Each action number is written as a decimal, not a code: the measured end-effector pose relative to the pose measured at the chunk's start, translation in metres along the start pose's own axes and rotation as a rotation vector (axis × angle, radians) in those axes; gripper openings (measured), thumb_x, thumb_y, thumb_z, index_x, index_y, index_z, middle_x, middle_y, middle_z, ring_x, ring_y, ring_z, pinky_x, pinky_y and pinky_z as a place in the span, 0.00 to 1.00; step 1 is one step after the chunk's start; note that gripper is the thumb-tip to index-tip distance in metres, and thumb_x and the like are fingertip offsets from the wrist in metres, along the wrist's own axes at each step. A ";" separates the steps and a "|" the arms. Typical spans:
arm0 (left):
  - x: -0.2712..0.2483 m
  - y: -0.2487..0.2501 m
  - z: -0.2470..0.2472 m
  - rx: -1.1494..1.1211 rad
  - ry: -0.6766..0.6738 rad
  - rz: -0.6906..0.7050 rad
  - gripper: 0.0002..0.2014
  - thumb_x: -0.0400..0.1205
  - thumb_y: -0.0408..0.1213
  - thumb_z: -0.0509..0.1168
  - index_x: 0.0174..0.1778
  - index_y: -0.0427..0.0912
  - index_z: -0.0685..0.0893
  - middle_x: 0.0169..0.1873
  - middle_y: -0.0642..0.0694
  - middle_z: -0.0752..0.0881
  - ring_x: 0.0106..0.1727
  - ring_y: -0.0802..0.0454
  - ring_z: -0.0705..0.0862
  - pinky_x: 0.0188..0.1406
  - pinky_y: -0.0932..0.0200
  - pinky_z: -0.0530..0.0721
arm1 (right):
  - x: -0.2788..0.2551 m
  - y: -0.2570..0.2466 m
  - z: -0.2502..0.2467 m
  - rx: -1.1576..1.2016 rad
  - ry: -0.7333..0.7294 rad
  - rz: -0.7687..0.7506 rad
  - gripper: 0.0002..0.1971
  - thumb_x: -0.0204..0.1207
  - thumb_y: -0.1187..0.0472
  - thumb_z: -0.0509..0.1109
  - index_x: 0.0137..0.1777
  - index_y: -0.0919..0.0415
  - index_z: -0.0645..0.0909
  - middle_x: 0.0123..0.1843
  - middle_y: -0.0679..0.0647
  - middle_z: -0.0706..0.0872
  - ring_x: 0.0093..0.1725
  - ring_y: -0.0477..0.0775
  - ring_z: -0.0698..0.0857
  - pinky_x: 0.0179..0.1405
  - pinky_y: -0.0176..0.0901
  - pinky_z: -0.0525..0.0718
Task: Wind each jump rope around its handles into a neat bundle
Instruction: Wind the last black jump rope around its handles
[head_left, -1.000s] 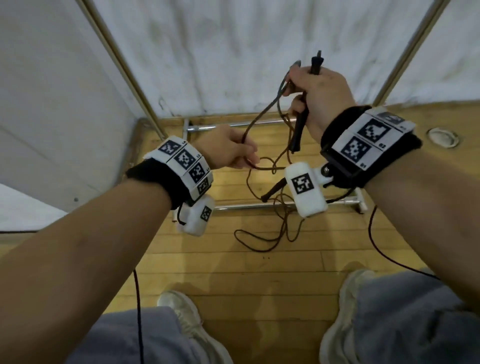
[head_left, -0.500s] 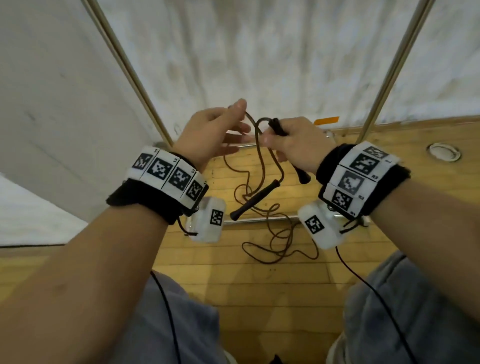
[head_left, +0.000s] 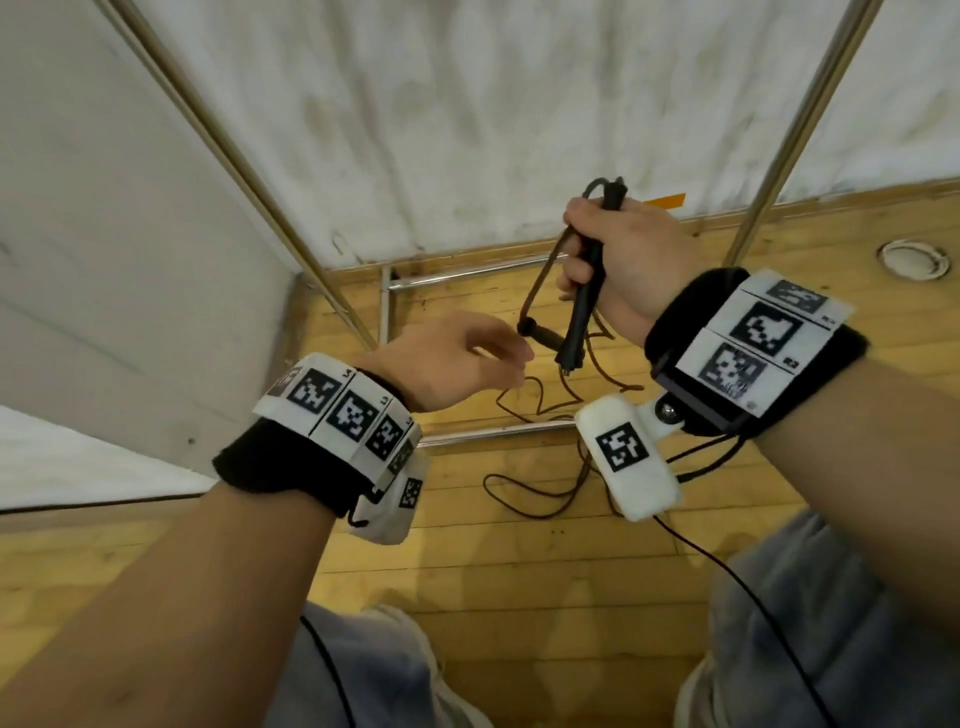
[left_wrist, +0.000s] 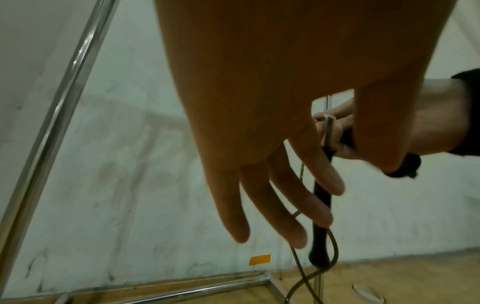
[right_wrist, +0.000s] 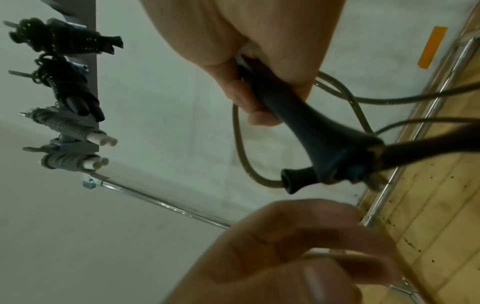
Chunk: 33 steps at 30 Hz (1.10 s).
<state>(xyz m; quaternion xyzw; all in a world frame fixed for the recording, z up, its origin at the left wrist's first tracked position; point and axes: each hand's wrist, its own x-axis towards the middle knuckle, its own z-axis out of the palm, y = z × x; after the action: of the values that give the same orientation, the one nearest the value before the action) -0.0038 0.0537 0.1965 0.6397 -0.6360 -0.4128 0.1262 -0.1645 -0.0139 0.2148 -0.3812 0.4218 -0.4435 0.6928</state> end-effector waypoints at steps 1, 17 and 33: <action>0.002 -0.001 0.003 0.018 0.008 0.000 0.10 0.75 0.46 0.73 0.50 0.60 0.83 0.50 0.60 0.86 0.56 0.59 0.84 0.65 0.49 0.79 | 0.001 0.000 -0.001 0.015 0.008 0.015 0.06 0.83 0.63 0.61 0.44 0.62 0.73 0.29 0.52 0.73 0.21 0.47 0.69 0.27 0.39 0.76; 0.021 0.012 0.034 -0.186 0.344 0.126 0.08 0.84 0.40 0.63 0.39 0.51 0.83 0.38 0.53 0.88 0.42 0.60 0.86 0.47 0.58 0.81 | -0.004 -0.024 -0.007 0.237 -0.104 0.072 0.10 0.84 0.61 0.59 0.40 0.61 0.72 0.29 0.51 0.73 0.19 0.45 0.65 0.27 0.38 0.74; -0.004 0.031 0.021 -0.579 0.450 0.129 0.10 0.88 0.42 0.53 0.44 0.45 0.75 0.18 0.55 0.73 0.20 0.53 0.73 0.19 0.62 0.72 | 0.002 -0.025 -0.014 0.126 0.055 0.107 0.19 0.86 0.49 0.53 0.49 0.65 0.74 0.30 0.54 0.72 0.21 0.49 0.68 0.28 0.39 0.74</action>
<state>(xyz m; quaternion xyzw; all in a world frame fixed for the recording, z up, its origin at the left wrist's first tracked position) -0.0398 0.0605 0.2063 0.6107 -0.4882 -0.4159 0.4645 -0.1840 -0.0255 0.2321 -0.3012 0.4318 -0.4419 0.7263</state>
